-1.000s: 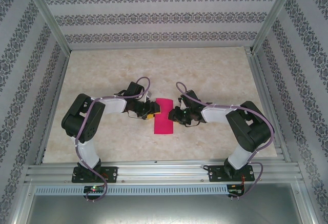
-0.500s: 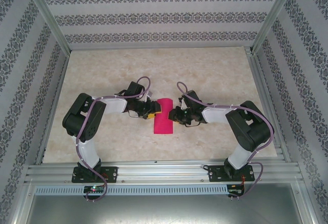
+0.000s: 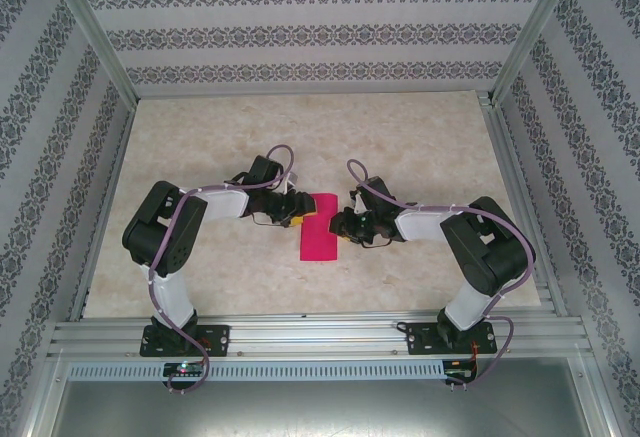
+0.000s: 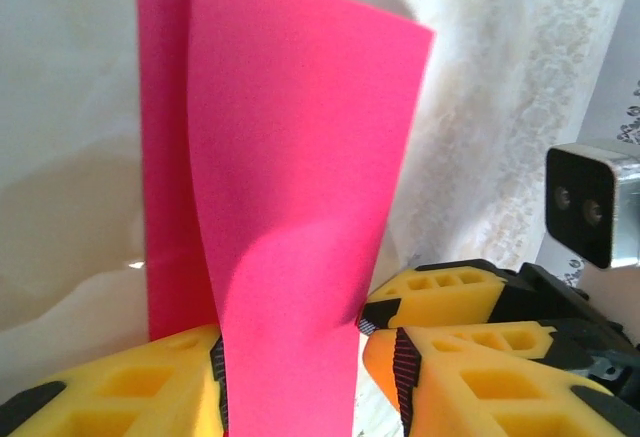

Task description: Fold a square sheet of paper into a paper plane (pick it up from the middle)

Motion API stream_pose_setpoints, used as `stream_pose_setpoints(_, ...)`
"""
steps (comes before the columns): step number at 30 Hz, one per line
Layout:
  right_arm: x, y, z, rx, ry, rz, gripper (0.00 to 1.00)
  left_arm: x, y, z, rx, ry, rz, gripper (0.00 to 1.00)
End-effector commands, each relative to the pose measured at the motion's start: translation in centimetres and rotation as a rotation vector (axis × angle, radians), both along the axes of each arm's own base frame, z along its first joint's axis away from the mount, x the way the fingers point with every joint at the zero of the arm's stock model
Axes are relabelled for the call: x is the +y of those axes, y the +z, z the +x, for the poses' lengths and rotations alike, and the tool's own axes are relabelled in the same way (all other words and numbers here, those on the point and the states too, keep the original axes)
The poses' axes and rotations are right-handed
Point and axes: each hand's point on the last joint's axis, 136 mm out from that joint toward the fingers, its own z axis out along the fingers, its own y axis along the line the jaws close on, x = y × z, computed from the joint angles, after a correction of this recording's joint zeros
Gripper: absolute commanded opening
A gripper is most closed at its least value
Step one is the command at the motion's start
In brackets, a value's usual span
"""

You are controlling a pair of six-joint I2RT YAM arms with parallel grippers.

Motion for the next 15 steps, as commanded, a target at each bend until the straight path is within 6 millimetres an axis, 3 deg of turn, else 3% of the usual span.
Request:
stream_pose_setpoints(1, -1.8, -2.8, -1.2, 0.065, -0.037, -0.074, 0.3, -0.8, 0.8, 0.8, -0.01, -0.001, -0.054, 0.46)
stream_pose_setpoints(5, -0.9, -1.8, -0.5, 0.034, -0.037, -0.018, 0.31, -0.7, 0.8, 0.4, -0.002, 0.001, -0.057, 0.39)
stream_pose_setpoints(11, -0.4, 1.6, 0.6, -0.072, -0.028, 0.023, 0.35, -0.6, 1.0, -0.1, 0.005, 0.005, -0.071, 0.26)
stream_pose_setpoints(15, -1.2, 3.7, 0.5, -0.169, -0.014, -0.03, 0.48, -0.6, 1.1, -0.3, 0.008, -0.002, -0.071, 0.17)
